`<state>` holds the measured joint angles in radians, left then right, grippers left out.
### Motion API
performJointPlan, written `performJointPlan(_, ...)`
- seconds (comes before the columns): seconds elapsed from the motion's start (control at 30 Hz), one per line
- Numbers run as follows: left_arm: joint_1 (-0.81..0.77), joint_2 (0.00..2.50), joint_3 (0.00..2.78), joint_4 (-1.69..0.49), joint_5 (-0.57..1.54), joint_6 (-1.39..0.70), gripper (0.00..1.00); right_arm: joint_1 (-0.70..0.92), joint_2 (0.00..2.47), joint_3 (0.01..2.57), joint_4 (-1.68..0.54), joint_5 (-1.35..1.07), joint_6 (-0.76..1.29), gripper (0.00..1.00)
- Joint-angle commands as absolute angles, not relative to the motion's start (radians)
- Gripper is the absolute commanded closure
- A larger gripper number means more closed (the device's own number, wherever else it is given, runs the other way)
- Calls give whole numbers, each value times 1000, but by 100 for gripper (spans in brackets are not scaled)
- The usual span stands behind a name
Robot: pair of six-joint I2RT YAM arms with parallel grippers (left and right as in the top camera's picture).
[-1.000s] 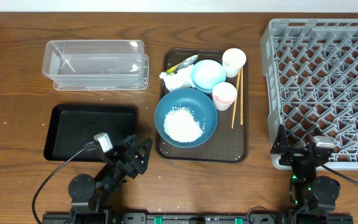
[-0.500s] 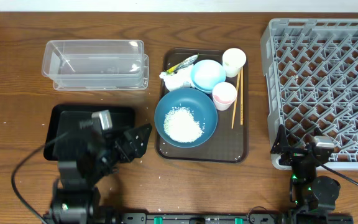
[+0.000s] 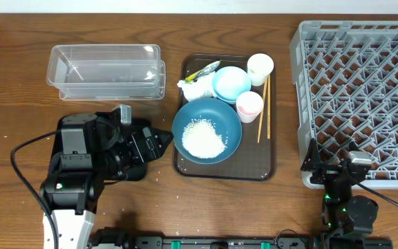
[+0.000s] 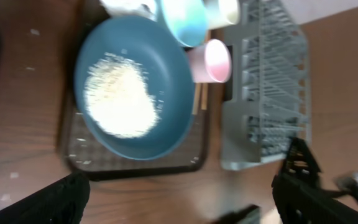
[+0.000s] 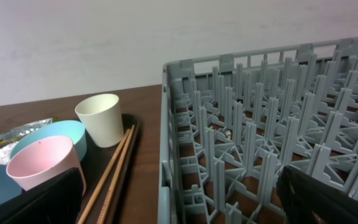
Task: Sort waste into correct bins and load items into the dishwasher rack
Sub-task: 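Move the left gripper over the blue plate of rice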
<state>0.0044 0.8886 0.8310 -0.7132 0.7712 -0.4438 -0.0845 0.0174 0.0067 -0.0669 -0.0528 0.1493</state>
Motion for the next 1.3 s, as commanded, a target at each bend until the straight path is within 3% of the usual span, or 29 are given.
performJointPlan(0.0, -20, 885, 851, -710, 856, -461, 3, -59, 12, 6, -71, -59, 157, 1)
performJointPlan(0.17, -186, 898, 876, -714, 743, -431, 3, -59, 12, 6, -71, -59, 157, 1)
performJointPlan(0.4, -546, 1059, 1115, -953, 161, -469, 3, -59, 12, 6, -71, -59, 157, 1)
performJointPlan(0.53, -695, 1188, 1211, -1013, 31, -504, 3, -59, 12, 6, -71, -59, 157, 1)
performJointPlan(0.93, -764, 1478, 1214, -888, 81, -540, 4, -59, 12, 6, -71, -59, 157, 1)
performJointPlan(1.27, -765, 1615, 1214, -788, 75, -533, 22, -59, 12, 6, -71, -59, 157, 1)
